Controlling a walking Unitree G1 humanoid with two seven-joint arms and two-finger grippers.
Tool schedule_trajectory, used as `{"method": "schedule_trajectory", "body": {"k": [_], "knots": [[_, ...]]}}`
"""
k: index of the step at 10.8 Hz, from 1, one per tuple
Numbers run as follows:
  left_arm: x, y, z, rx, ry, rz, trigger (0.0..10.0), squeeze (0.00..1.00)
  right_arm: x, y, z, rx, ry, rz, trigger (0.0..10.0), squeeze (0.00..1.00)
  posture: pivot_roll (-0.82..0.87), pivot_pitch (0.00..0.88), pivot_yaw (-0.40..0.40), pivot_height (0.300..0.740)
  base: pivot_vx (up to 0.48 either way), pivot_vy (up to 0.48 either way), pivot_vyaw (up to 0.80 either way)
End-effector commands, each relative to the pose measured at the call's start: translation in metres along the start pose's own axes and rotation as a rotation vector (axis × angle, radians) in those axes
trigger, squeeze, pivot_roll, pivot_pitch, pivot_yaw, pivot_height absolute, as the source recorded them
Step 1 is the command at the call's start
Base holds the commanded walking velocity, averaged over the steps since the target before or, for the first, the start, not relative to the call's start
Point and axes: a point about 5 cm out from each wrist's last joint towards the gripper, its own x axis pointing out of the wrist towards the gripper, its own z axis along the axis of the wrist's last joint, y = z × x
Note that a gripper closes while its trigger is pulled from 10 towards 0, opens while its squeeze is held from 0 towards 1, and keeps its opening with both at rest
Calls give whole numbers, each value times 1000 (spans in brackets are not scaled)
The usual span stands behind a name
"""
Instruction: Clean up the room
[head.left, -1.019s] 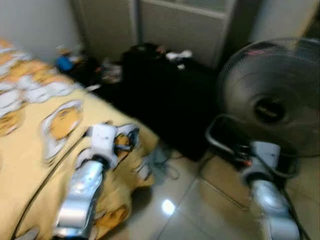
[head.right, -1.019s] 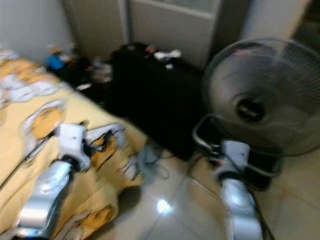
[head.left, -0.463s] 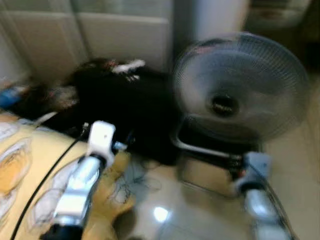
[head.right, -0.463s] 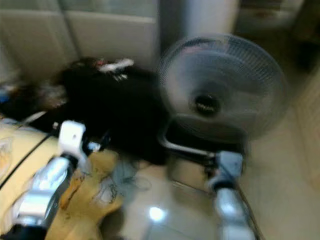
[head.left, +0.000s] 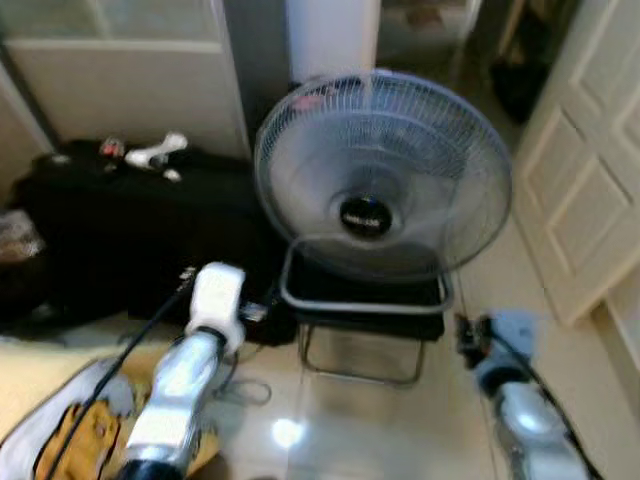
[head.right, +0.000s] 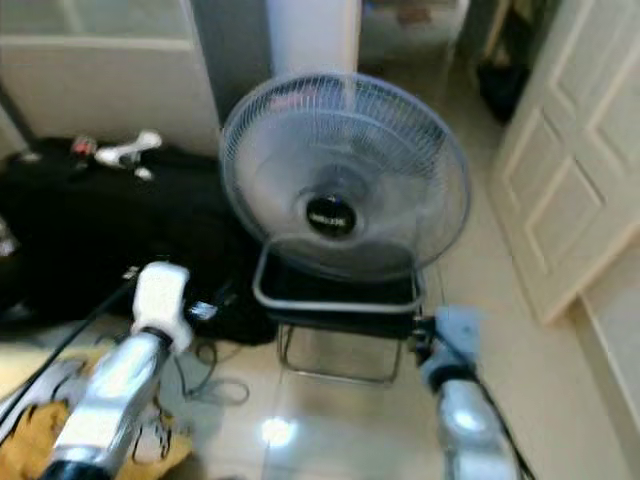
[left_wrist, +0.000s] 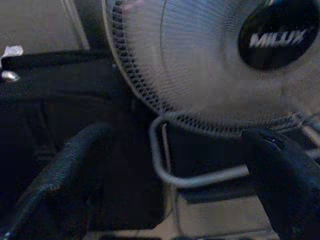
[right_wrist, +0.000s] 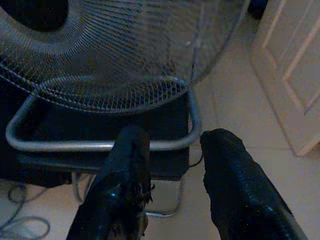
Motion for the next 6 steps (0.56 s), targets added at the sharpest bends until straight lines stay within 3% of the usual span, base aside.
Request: {"method": "schedule_trajectory", "body": {"k": [1, 2, 4, 6], "knots": [[1, -5, 4, 3, -18, -13, 10000, 0, -3, -7, -1, -6, 4, -21, 10000, 0, -112, 0, 68, 740, 262, 0, 0], [-5, -10, -4, 26, 1, -17, 10000, 0, -4, -7, -8, -18, 33, -2, 10000, 0, -68, 0, 21, 740, 266, 0, 0], [-12, 1, -9, 35, 18, 61, 10000, 0, 8, 2, -17, -72, 70, 64, 10000, 0, -43, 0, 14, 740, 264, 0, 0], [-9, 11, -7, 42, 15, 74, 10000, 0, 19, 6, -8, -42, 50, 64, 10000, 0, -26, 0, 11, 740, 270, 0, 0]]}}
